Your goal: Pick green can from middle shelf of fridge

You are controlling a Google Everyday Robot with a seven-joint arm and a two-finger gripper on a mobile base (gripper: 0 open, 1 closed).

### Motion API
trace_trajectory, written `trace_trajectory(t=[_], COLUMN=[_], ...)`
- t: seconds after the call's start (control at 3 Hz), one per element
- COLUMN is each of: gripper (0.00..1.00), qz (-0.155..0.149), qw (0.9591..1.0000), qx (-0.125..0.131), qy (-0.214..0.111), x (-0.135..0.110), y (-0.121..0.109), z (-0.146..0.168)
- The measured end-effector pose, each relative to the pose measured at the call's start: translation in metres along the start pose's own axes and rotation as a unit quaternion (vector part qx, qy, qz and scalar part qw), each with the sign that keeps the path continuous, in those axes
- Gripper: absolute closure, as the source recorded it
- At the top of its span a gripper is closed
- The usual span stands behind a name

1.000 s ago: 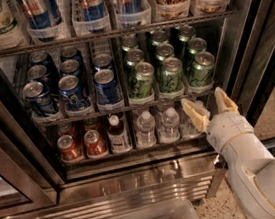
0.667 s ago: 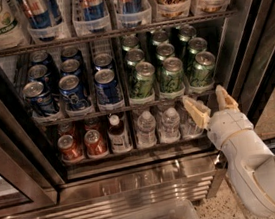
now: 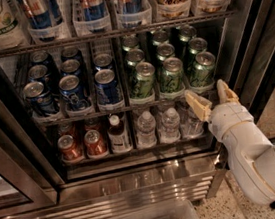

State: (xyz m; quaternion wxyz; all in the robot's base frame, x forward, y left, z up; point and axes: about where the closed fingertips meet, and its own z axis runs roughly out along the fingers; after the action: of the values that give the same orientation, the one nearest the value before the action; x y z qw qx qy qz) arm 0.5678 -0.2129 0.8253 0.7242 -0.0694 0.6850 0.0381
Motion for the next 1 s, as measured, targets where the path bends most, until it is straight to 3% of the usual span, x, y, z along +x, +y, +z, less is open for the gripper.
trace_trajectory(t=[0.33, 1.0], gripper=[0.30, 0.30], qz=[0.005, 0.009], qw=[1.0000, 0.9999], qx=[-0.004, 0.007], qy=[0.006, 0.005], x=[0.002, 0.003], y=[-0.010, -0.025], z=[0.028, 0.048])
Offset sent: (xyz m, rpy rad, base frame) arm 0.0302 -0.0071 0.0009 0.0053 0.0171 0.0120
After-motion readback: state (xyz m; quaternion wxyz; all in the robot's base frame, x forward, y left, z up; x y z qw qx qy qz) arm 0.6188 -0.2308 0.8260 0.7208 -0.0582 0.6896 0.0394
